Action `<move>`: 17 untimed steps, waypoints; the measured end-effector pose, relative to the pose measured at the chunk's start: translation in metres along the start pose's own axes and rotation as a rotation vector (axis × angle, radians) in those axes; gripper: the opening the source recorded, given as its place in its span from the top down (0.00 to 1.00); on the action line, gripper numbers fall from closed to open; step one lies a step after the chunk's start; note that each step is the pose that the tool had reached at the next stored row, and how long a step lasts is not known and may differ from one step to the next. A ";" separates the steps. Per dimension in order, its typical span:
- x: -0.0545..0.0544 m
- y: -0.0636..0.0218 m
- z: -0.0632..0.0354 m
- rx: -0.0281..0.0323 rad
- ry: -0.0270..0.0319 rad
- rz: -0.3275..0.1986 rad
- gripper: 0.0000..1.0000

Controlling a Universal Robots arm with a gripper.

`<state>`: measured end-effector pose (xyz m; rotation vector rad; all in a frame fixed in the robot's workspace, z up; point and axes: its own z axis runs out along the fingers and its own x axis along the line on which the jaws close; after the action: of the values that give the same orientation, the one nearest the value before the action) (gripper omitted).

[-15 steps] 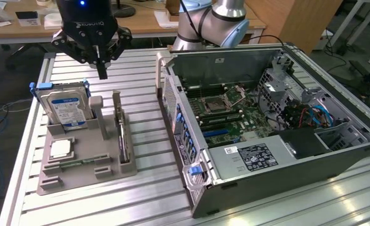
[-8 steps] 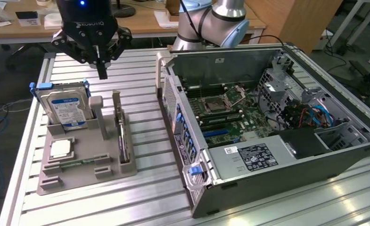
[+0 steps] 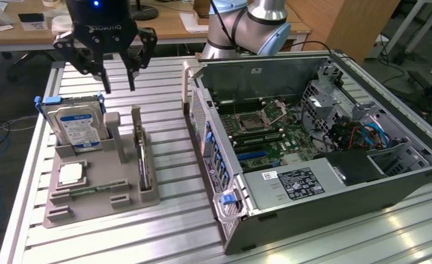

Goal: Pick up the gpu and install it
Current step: 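Pick up the gpu and move the gpu toward the slot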

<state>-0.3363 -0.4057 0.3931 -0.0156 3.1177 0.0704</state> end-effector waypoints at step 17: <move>0.000 -0.0085 0.0129 0.0286 -0.0056 0.021 0.41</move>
<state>-0.3362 -0.4137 0.3799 0.0171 3.1131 0.0261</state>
